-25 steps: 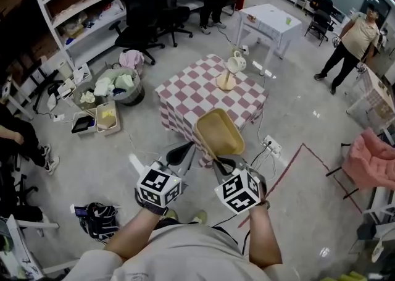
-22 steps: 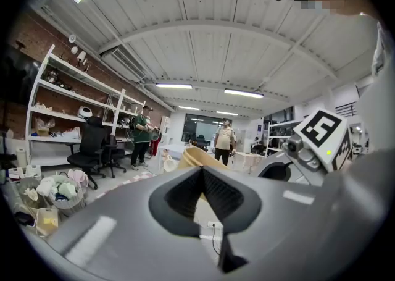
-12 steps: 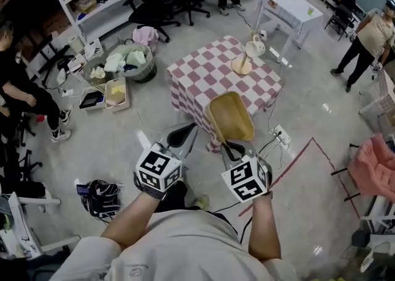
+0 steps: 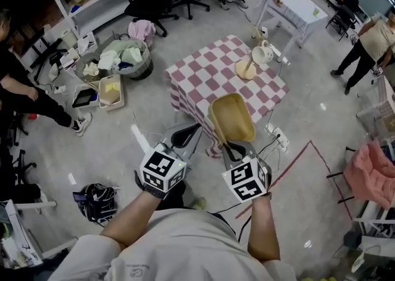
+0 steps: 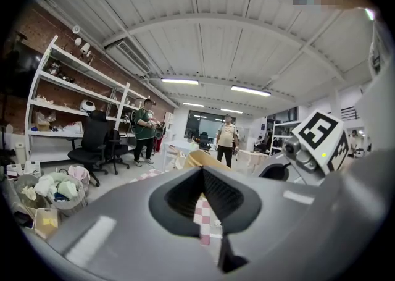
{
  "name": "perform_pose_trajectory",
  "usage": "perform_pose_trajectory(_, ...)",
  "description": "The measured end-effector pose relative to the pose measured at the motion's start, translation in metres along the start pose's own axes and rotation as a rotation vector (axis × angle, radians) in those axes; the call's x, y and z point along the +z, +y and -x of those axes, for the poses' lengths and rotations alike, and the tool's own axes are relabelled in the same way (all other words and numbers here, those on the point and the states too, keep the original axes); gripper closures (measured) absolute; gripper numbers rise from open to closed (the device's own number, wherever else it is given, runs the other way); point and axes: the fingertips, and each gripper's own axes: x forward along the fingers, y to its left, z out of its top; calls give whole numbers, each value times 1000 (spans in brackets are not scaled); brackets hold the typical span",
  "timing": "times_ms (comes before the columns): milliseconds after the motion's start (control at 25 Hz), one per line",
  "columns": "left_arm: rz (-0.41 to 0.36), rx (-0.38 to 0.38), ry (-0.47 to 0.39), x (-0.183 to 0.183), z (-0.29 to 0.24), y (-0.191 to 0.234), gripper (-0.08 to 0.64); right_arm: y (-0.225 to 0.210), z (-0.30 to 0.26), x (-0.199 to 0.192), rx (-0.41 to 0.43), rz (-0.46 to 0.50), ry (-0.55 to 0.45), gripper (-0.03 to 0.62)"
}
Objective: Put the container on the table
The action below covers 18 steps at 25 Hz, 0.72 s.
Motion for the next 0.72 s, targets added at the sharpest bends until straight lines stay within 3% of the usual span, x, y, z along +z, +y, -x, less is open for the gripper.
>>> perform_pose_trajectory(400, 30, -40, 22, 3, -56, 104, 554, -34, -94, 36, -8, -42, 66, 555)
perform_pose_trajectory(720, 49, -101, 63, -19, -90, 147, 554, -51, -159, 37, -21, -56, 115, 555)
